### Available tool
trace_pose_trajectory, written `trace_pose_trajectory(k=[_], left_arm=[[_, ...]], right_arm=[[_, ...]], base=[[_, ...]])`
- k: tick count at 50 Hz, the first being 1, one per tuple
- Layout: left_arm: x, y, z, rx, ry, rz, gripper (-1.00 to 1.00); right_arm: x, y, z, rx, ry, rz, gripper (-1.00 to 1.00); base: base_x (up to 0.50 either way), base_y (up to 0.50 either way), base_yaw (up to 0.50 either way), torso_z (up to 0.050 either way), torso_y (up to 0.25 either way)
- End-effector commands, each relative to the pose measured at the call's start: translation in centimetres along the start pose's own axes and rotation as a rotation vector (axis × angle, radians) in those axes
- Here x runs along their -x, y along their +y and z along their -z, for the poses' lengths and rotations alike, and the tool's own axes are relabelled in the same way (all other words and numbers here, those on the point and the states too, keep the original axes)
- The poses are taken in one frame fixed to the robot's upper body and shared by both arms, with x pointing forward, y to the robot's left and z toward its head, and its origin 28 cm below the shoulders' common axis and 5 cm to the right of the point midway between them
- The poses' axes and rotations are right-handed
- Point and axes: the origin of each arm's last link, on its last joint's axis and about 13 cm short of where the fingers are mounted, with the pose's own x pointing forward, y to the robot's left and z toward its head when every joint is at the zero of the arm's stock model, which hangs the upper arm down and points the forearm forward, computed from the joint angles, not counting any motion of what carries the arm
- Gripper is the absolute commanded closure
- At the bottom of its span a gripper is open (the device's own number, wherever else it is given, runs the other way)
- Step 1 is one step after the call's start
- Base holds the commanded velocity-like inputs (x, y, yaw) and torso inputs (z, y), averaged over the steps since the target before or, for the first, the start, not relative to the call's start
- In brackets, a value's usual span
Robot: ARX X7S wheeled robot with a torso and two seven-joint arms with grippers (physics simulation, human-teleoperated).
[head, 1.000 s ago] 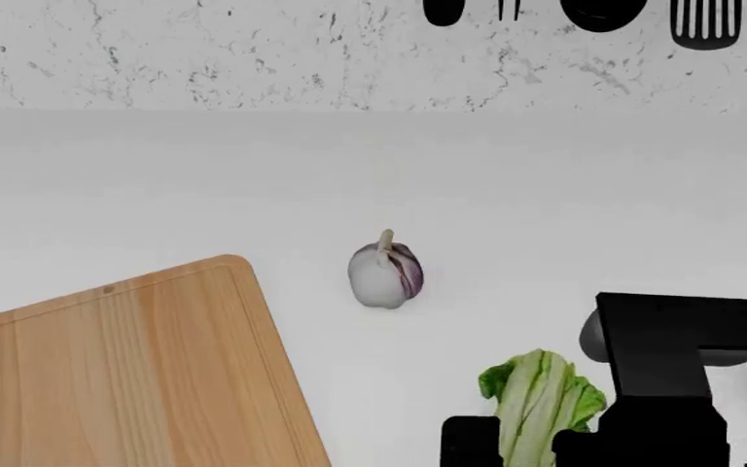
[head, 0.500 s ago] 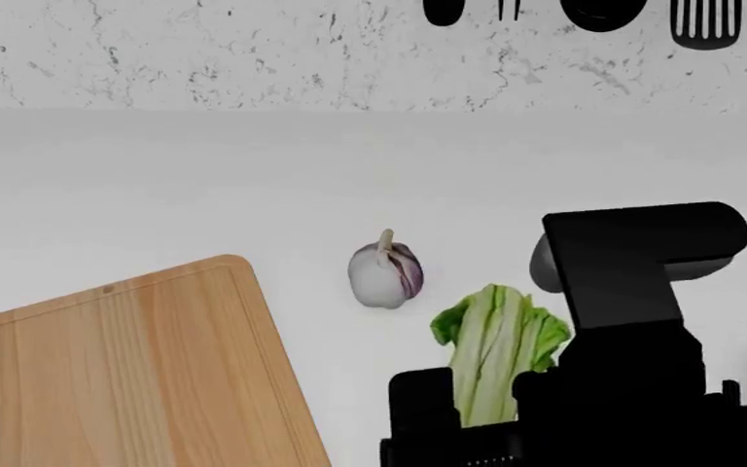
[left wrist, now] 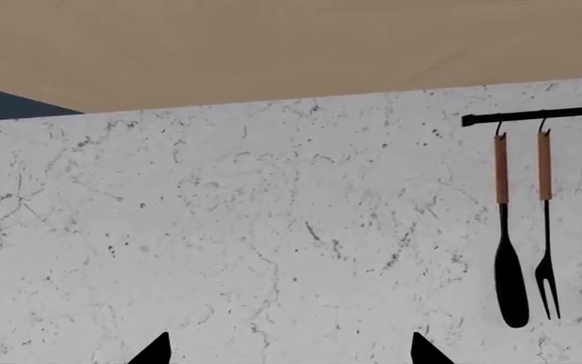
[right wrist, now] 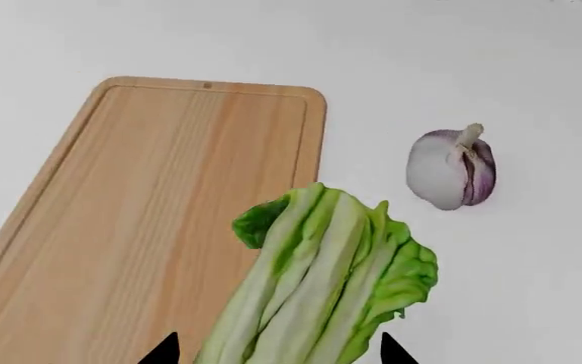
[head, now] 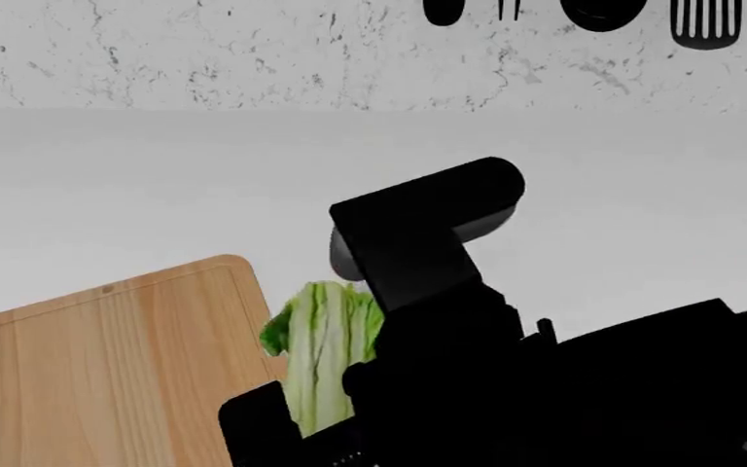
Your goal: Clear the non-vegetable object off the cutting board and place the vegetables onto it.
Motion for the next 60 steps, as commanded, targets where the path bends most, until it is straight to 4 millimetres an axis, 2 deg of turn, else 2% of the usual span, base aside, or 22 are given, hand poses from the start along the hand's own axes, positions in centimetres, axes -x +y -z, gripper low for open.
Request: trace_pose_trajectory(k=[1,23,41,42,48,60], left_arm=[[0.2,0.1,0.0,-0.005,0.0,-0.007,-1.0],[0.7,0.0,-0.6,-0.009,-0.002,-0.01,-1.0],[0.7,0.2,-0.4,-0.011,0.001,-0.014,-1.0],[0.7,0.2,-0.4,-0.011,0.001,-0.014,-1.0],[0.8,0.3,-0.3,-0.008,0.0,-0.016,-1.0],[0.3,0.4,-0.1,-0.005,0.0,-0.017,-1.0]], right_arm=[[-2.0,1.1,-1.0,0.097,0.008,-0.096,1.0],[-3.4,2.9,-0.1,0.14,0.037,-0.226,1.0],[-5.0,2.8,0.6,0.133,0.055,-0.246,1.0],[-5.1,2.8,0.5,0.135,0.054,-0.245,-1.0],[-4.8,2.9,0.1,0.15,0.042,-0.234,-1.0],[-3.0,3.4,-1.5,0.187,-0.012,-0.217,-1.0]], base=[[0.0,0.0,0.0,0.0,0.0],[0.0,0.0,0.0,0.0,0.0],[0.0,0.0,0.0,0.0,0.0],[0.0,0.0,0.0,0.0,0.0],[0.0,0.0,0.0,0.0,0.0],[0.0,0.0,0.0,0.0,0.0]])
